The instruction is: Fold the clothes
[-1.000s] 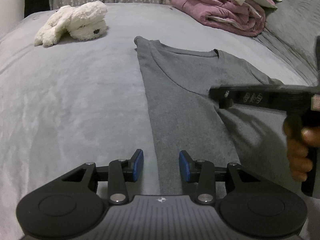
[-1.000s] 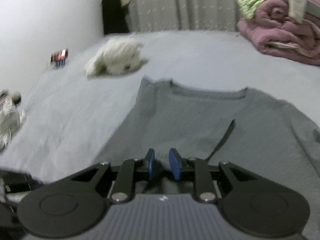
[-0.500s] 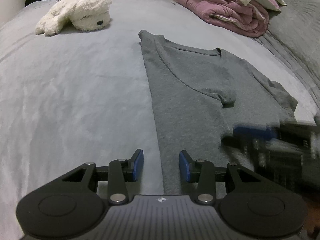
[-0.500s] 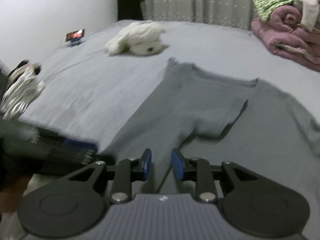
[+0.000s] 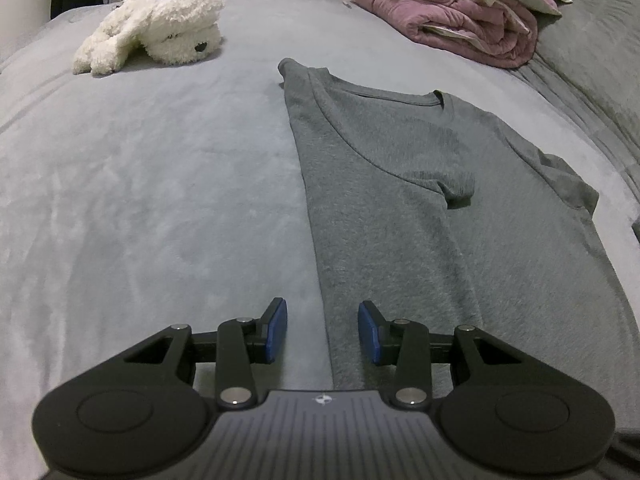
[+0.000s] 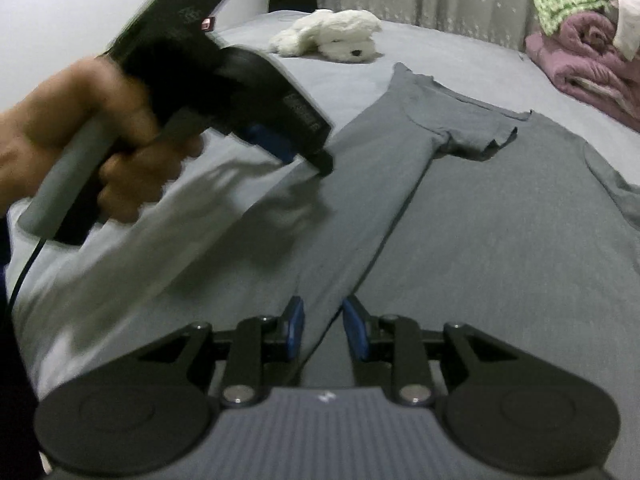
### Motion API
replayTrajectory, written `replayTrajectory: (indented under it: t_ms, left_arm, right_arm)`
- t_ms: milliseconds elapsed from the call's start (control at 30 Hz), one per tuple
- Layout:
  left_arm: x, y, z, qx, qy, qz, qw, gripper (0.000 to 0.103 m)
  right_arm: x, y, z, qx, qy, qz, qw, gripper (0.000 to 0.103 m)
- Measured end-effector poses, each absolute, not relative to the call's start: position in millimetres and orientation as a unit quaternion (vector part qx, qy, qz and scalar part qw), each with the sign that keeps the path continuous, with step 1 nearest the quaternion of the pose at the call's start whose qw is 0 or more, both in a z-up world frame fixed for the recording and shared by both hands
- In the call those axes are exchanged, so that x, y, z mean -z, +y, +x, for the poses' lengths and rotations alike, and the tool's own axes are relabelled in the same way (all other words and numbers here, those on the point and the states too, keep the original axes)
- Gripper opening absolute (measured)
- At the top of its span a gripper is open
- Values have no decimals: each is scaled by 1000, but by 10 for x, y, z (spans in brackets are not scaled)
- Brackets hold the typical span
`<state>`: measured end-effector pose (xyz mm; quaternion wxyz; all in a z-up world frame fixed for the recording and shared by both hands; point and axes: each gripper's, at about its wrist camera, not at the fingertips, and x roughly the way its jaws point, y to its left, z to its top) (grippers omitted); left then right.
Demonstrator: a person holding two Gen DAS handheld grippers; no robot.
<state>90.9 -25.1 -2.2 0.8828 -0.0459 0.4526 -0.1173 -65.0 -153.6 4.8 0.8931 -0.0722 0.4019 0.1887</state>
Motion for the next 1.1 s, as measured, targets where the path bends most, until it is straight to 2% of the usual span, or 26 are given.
replayTrajectory:
  t_ms: [267, 467, 833, 1100]
  left_arm:
    - [19, -272, 864, 116, 453, -30, 883, 38]
    - [-1, -290, 807, 115, 451, -18, 885, 38]
    - [-145, -422, 637, 151, 412, -27, 898, 38]
    - [-77, -632, 572, 176, 418, -1, 891, 38]
  right_arm:
    - [-33, -1469, -1274, -194, 398, -100, 891, 24]
    - [-79, -1590, -1503, -204, 412, -80, 884, 24]
    - [-203, -2713, -1512, -53, 429, 77, 898, 27]
    - [-146, -2687, -1538, -74, 432, 118, 891, 29]
